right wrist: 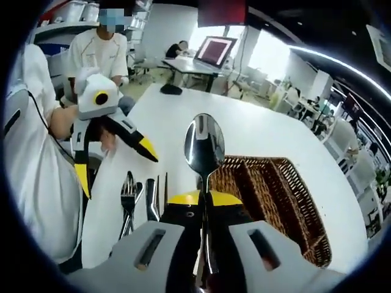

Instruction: Arrange the knives, forks, and spoons in their matching storage slots by inserting each utensil handle-first until every utensil is classified and aligned in the correct compartment

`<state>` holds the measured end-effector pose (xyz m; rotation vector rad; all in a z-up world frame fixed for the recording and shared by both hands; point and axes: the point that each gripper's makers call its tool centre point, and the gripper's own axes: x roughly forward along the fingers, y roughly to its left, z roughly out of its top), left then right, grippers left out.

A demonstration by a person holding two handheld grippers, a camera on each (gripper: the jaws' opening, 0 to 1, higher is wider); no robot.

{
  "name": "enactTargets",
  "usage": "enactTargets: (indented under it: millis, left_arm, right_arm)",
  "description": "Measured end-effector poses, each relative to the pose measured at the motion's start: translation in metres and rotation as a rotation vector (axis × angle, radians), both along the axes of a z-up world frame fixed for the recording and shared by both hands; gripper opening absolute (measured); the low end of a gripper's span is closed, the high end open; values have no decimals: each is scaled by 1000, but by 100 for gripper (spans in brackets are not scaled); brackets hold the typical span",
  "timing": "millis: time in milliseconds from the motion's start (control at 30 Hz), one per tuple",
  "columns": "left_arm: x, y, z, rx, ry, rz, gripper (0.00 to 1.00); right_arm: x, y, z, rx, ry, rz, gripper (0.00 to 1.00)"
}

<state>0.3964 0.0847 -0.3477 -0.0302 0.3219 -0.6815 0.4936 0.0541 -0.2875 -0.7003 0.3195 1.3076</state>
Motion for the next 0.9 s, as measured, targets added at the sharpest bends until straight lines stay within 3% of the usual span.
enactTargets:
  millis: [500, 900]
  left_arm:
    - [1, -4, 10, 78, -73, -29, 91]
    - [8, -5, 13, 100, -76, -35, 92]
  right_arm:
    - [13, -21, 1, -71, 7, -47, 2]
    - [33, -36, 5, -139, 29, -69, 2]
